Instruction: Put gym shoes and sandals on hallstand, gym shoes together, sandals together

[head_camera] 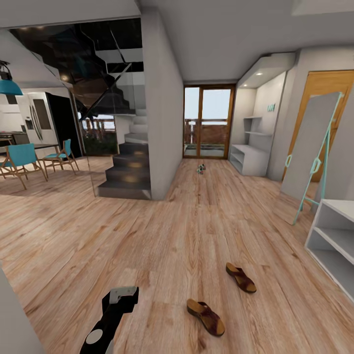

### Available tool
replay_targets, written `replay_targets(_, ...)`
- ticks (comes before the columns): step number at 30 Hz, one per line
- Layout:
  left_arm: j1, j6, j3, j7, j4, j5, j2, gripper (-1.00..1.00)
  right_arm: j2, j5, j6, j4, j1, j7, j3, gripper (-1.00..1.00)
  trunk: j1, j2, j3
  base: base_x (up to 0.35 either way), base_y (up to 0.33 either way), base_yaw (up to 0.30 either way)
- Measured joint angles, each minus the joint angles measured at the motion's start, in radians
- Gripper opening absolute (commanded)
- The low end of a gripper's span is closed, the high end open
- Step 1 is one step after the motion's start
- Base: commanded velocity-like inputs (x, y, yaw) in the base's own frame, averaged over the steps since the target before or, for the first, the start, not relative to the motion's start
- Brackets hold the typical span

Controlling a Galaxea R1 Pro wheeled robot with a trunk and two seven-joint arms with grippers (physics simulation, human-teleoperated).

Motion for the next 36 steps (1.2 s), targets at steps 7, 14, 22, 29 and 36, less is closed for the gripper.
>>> replay_targets(7, 0.0, 0.001, 0.0, 0.0, 0.0, 0.001, 0.0, 1.0, 0.0, 0.0, 0.0, 0.0, 0.0, 0.0, -0.001, 1.0, 0.0, 0.0, 0.011, 0.307, 0.0, 0.024)
replay_targets(14, 0.0, 0.002, -0.001, 0.0, 0.0, 0.002, -0.001, 1.0, 0.001, 0.0, 0.0, 0.0, 0.0, -0.001, -0.001, 1.0, 0.0, 0.0, 0.021, 0.338, 0.0, 0.186)
replay_targets(22, 0.001, 0.002, -0.001, 0.0, 0.0, 0.002, -0.006, 1.0, 0.002, 0.0, 0.0, 0.0, 0.0, -0.001, -0.003, 1.0, 0.0, 0.0, 0.029, 0.288, 0.0, 0.231)
replay_targets(29, 0.0, 0.002, -0.001, 0.0, 0.0, 0.002, -0.008, 1.0, 0.002, 0.0, 0.0, 0.001, 0.0, -0.001, -0.003, 1.0, 0.0, 0.0, 0.037, 0.146, 0.157, 0.235)
replay_targets(36, 0.0, 0.002, -0.001, 0.0, 0.0, 0.002, -0.008, 1.0, 0.002, 0.0, 0.0, 0.0, 0.0, -0.001, -0.002, 1.0, 0.0, 0.0, 0.044, 0.054, 0.124, 0.231)
